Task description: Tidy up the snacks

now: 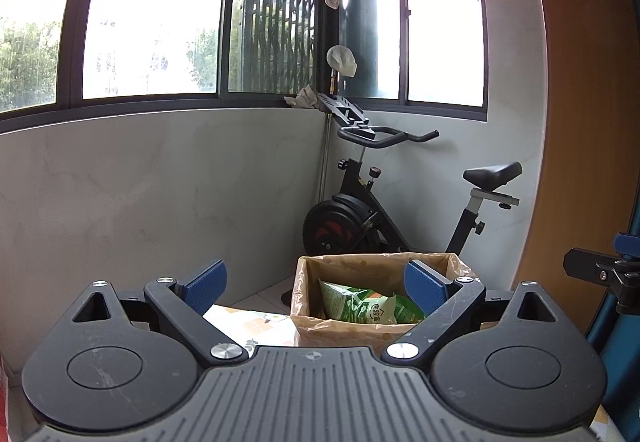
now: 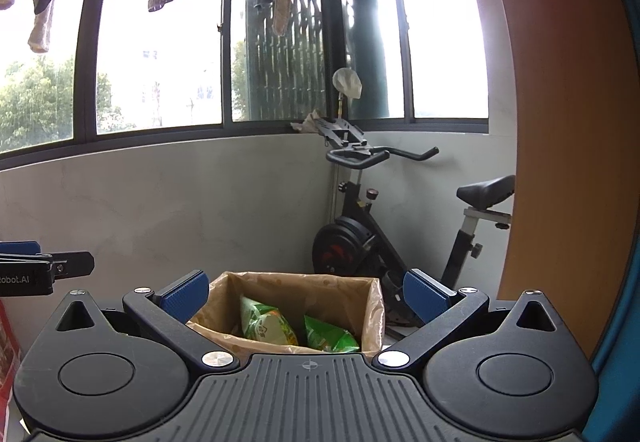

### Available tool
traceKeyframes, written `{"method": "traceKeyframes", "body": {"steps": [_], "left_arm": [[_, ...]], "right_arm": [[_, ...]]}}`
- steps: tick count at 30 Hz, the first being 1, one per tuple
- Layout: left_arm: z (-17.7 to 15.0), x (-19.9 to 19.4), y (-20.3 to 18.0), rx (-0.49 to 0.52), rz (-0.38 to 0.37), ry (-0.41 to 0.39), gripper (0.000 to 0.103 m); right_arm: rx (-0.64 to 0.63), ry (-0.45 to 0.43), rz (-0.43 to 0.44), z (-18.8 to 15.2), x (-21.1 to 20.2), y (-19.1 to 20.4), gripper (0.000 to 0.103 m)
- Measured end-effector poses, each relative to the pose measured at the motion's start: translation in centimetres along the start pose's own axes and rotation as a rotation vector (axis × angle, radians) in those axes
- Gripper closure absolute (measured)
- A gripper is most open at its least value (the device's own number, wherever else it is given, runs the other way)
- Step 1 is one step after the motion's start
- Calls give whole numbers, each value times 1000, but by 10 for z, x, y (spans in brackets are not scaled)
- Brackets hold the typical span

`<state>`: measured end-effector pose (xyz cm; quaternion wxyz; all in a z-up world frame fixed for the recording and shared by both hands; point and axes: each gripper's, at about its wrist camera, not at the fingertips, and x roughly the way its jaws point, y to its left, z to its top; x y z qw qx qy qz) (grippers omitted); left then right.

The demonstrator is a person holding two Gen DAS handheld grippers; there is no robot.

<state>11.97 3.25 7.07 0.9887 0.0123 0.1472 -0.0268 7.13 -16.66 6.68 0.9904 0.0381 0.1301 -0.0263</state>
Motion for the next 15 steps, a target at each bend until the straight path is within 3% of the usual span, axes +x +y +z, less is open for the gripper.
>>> {"method": "traceKeyframes", "body": {"steps": [15], "left_arm": [[-4,3,3,-15,-16,12,6]], "right_arm": [[6,14,-4,1,1,1,0]]}}
